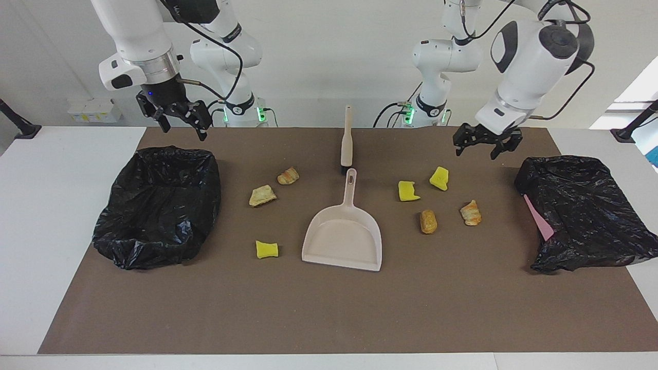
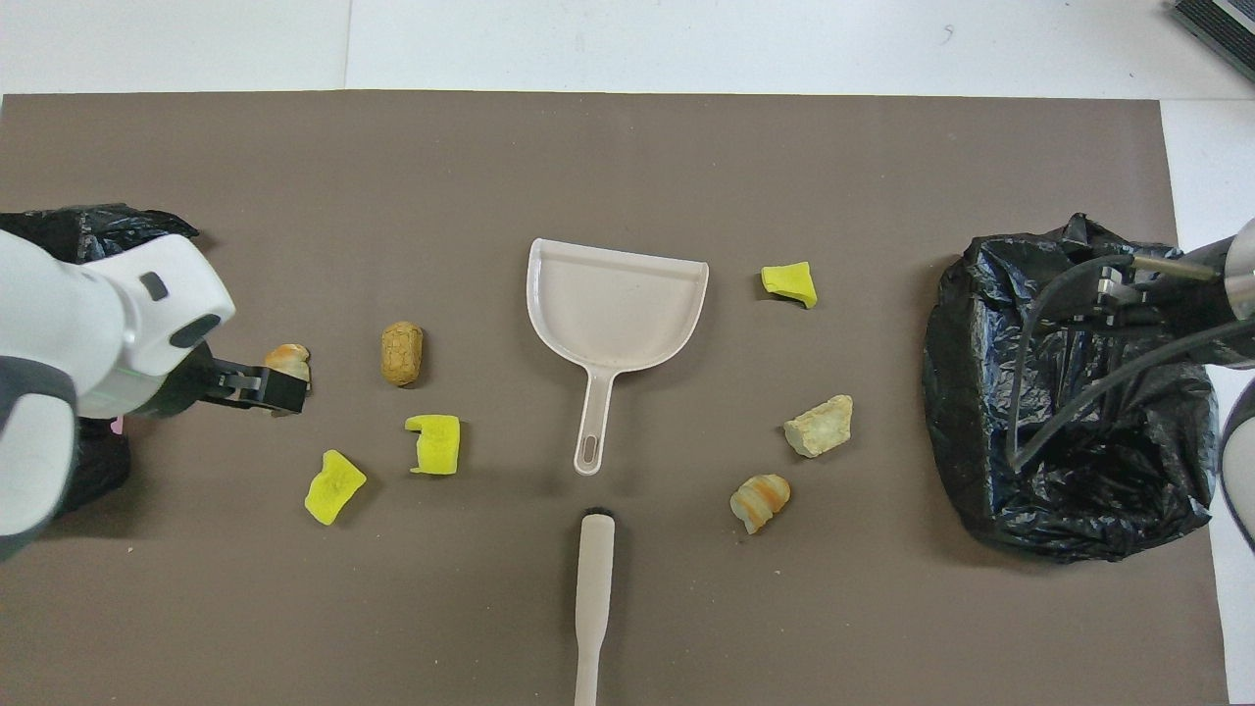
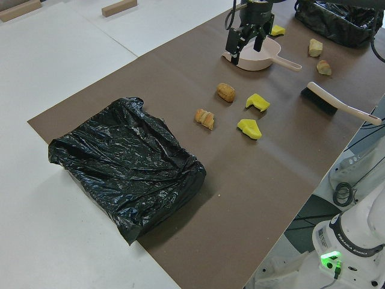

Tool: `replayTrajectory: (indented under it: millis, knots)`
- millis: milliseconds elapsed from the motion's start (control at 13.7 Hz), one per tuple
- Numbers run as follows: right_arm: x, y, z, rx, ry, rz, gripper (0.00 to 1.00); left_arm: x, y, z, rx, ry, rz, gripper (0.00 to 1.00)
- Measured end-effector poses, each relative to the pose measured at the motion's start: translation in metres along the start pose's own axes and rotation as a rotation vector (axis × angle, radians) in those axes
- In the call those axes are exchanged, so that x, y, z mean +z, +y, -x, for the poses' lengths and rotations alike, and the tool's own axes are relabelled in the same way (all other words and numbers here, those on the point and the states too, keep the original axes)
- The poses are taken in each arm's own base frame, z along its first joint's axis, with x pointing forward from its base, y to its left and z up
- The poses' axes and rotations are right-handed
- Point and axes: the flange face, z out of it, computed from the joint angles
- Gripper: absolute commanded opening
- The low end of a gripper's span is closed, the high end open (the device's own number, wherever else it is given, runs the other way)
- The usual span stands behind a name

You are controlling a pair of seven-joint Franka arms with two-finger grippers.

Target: Sweep and dump trash in bin

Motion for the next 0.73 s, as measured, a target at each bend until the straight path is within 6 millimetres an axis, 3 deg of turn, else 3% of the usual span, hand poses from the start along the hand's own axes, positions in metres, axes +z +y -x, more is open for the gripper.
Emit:
replayTrajectory:
  millis: [364, 582, 728]
  knots:
    - [0.003, -0.03, 0.004, -0.049, 0.017, -0.007, 1.0, 0.091, 0.086, 0.03, 0.07, -0.056, -0.019, 1.0]
    - [0.023, -0.079, 0.009, -0.077, 0.014, -0.009, 1.0, 0.141, 0.164, 0.067, 0.075, -0.025, -0.033, 1.0]
    - [0.042, -0.121, 0.017, -0.096, 0.008, -0.008, 1.0, 0.164, 0.213, 0.098, 0.08, 0.01, -0.03, 1.0]
